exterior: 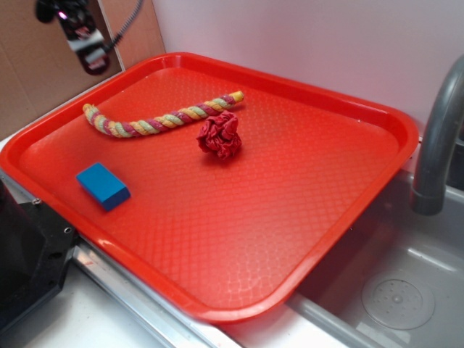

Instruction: Grab the multicolored rope.

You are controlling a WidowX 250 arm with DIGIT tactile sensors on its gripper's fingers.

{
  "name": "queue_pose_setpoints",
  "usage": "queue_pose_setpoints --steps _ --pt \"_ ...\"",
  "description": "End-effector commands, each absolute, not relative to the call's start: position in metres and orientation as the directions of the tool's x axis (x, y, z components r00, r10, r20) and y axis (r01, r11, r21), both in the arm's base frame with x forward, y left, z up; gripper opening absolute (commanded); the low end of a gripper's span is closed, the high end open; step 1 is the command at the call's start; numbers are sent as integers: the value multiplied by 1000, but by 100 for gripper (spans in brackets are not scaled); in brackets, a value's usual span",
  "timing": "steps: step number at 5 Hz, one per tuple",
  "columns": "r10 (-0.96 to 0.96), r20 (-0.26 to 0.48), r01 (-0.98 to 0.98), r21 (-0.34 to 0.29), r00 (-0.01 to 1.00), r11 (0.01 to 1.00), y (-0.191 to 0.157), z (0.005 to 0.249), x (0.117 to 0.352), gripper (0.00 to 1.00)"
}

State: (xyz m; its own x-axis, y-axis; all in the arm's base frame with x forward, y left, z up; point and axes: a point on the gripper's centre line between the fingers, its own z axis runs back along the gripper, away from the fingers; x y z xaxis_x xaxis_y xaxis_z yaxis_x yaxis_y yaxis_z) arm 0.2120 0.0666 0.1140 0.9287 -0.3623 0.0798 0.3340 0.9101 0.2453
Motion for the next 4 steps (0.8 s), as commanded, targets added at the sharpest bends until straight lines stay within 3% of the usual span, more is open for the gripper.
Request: queue_pose_setpoints --steps 1,3,4 --pt "-548 70 530 179 834 829 54 57 242 100" --pt "-615 41 613 54 787 788 45 12 240 100" --pt "-609 44 609 23 792 793 45 14 232 0"
